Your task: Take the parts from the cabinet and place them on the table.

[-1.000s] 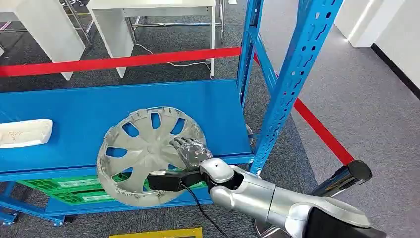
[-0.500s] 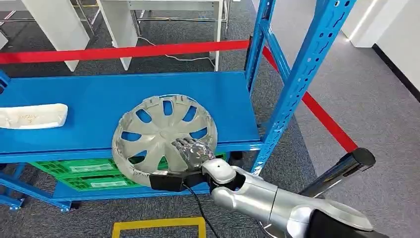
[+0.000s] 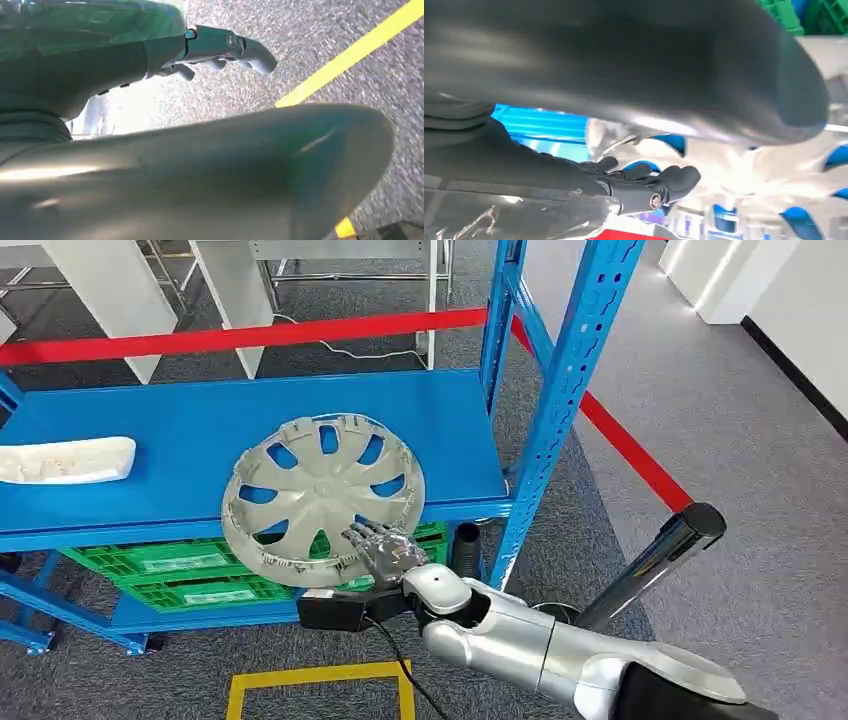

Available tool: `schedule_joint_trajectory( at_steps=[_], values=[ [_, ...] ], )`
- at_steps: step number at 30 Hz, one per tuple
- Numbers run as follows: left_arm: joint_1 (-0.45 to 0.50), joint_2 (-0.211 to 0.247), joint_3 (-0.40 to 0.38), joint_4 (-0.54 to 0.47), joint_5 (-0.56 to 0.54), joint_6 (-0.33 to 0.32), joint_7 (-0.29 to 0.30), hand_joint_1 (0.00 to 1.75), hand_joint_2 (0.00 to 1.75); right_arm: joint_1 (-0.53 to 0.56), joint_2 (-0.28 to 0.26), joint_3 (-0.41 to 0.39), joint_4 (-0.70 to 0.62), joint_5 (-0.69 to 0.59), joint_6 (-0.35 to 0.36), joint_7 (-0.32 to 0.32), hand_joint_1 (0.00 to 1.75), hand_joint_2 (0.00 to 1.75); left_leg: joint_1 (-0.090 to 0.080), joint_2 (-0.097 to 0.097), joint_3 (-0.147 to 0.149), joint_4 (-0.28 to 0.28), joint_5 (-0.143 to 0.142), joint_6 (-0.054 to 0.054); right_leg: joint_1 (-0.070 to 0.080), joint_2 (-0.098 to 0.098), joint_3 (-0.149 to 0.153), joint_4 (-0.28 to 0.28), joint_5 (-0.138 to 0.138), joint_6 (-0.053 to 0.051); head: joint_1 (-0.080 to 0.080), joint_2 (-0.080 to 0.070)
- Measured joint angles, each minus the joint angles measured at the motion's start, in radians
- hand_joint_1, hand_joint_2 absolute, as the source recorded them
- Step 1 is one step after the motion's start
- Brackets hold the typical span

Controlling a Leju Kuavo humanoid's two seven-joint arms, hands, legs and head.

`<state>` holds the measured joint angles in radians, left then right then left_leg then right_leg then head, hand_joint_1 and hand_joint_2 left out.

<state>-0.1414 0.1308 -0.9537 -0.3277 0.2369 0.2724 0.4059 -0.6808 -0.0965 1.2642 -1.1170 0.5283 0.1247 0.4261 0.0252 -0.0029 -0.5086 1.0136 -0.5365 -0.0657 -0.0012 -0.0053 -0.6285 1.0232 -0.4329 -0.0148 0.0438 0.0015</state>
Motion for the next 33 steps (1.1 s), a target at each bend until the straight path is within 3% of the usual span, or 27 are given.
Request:
schedule_joint_trajectory(
  at_steps=[2,3,4,5,7,9,13,16,20,33],
  values=[
    [0.0,0.0,-0.002,0.0,0.0,0.0,0.0,0.0,0.0,0.001,0.0,0.0,0.0,0.002,-0.001,-0.001,0.0,0.0,0.0,0.0,-0.011,-0.006,-0.007,0.028,0.004,0.0,-0.007,0.005,0.009,0.013,0.004,0.0],
    [0.002,-0.002,-0.003,-0.001,0.0,0.0,0.0,0.0,0.0,0.001,-0.001,0.0,0.001,0.002,-0.001,-0.001,0.0,0.0,0.003,0.002,-0.012,-0.01,-0.006,0.028,0.006,0.001,-0.008,0.008,-0.005,0.009,0.006,0.0],
    [0.005,-0.003,-0.005,-0.001,0.0,0.0,0.0,0.0,0.0,0.002,-0.001,0.0,0.002,0.003,-0.001,-0.001,0.0,0.0,0.002,0.002,-0.011,-0.01,-0.005,0.031,0.006,0.003,-0.007,0.007,-0.004,-0.016,0.007,0.0],
    [0.005,-0.003,-0.007,-0.001,0.0,0.0,0.0,0.0,0.0,0.001,-0.001,0.001,0.002,0.005,-0.001,-0.002,0.0,0.0,0.0,0.002,-0.009,-0.01,-0.004,0.033,0.006,0.003,-0.007,0.005,0.004,-0.032,0.01,0.0],
    [0.005,-0.005,-0.01,-0.001,0.001,0.0,-0.003,0.0,0.0,0.001,0.0,0.001,0.002,0.007,0.0,-0.003,0.0,0.0,-0.004,0.002,-0.01,-0.01,-0.001,0.042,0.004,0.003,-0.005,0.001,0.01,-0.034,0.011,0.0],
    [0.005,-0.005,-0.011,-0.001,0.001,0.0,-0.003,0.0,0.0,0.001,0.0,0.001,0.002,0.007,0.0,-0.003,0.0,0.0,-0.007,0.002,-0.011,-0.01,0.001,0.046,0.002,0.003,-0.004,-0.004,0.021,-0.02,0.013,0.0],
    [0.005,-0.006,-0.012,-0.001,0.002,0.0,-0.003,0.0,0.0,0.001,0.0,0.002,0.003,0.007,0.0,-0.003,0.0,0.0,-0.01,0.002,-0.012,-0.009,0.001,0.051,0.0,0.004,-0.003,-0.006,0.023,-0.012,0.013,0.0],
    [0.005,-0.006,-0.012,-0.001,0.002,0.0,-0.003,0.0,0.0,0.001,0.0,0.002,0.003,0.007,0.0,-0.003,0.0,0.0,-0.012,0.002,-0.012,-0.009,-0.001,0.052,-0.004,0.004,-0.003,-0.008,0.02,0.017,0.013,0.0],
    [0.005,-0.006,-0.012,-0.001,0.002,0.0,-0.003,0.0,0.0,0.001,0.0,0.002,0.003,0.008,0.0,-0.003,0.0,0.0,-0.011,0.002,-0.011,-0.01,-0.003,0.051,-0.004,0.004,-0.003,-0.008,0.016,0.022,0.012,0.0],
    [0.005,-0.007,-0.012,-0.001,0.002,0.0,-0.003,0.0,0.0,0.001,0.0,0.002,0.003,0.008,0.0,-0.003,0.0,0.0,-0.01,0.002,-0.01,-0.016,-0.003,0.048,-0.003,0.004,-0.007,-0.005,0.014,0.02,0.013,0.0]
  ],
)
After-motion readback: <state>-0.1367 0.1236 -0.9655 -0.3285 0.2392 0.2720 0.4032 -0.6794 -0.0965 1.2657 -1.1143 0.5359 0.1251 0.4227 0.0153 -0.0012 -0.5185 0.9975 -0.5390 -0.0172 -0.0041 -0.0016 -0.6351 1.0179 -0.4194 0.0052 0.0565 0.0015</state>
